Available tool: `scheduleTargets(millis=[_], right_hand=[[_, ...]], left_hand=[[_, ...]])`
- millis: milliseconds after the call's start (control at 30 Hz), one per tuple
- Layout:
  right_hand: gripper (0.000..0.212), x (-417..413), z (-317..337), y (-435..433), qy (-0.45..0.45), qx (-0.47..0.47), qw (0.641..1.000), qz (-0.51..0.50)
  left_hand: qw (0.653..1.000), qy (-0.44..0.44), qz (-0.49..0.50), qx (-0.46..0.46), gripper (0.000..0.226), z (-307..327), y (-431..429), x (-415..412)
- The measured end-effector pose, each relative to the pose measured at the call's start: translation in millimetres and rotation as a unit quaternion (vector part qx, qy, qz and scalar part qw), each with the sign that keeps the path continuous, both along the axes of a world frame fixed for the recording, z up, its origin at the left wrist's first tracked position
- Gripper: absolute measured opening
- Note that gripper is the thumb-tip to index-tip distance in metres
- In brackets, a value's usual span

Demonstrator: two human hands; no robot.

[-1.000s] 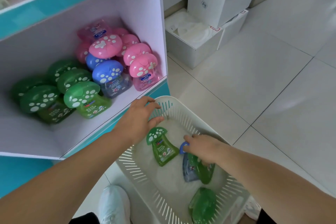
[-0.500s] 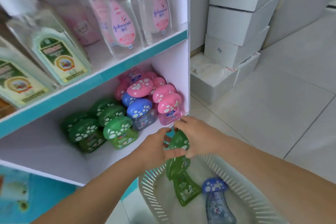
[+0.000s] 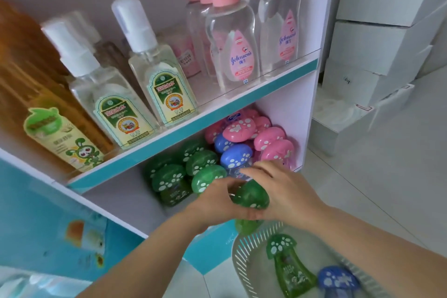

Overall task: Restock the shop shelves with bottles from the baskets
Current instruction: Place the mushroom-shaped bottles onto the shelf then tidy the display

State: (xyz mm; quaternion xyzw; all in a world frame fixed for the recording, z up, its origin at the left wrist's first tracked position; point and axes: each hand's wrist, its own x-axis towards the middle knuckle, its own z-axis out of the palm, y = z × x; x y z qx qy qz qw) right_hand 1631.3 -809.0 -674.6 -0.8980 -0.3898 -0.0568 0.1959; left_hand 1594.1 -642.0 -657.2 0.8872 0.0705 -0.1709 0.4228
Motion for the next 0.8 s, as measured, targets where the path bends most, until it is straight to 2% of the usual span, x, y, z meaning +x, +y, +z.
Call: scheduleTargets(millis=[100,233,267,367,433,533,600,800], right_hand=[[0.107,-4,0,13,0.012,0.014,1.0,0.003],[0.12,-13,-3,29,0.021,0.016,1.0,0.017],[0.121,-13,-3,32,0.028,0.028,0.999,0.017],[0.124,-10,3,45,0.123,0.073,0.99,-0.004],[0.126,-7,3,52,0.167,0.098,0.981,-0.018],[0.121,-5,-2,59,0.192,0.101,0.976,-0.01],[0.115,-4,-4,59,0.195,0.105,0.975,-0.008],[0.102,4,-11,52,0.222,0.15,0.963,-0.03]], left_hand=[[0.998,-0.017,-0.018,0.055,0.07,5,7,-1],[0.992,-0.021,-0.063,0.107,0.055,14,16,-5],[0.992,-0.021,-0.063,0.105,0.05,17,20,-6],[0.997,-0.024,-0.024,0.064,0.026,26,40,-7],[0.995,-0.033,0.002,0.098,0.031,25,51,-9],[0.967,-0.036,0.027,0.249,0.062,19,61,-13],[0.955,-0.023,0.035,0.295,0.071,18,67,-16],[0.942,0.058,0.014,0.331,0.048,12,88,-16]])
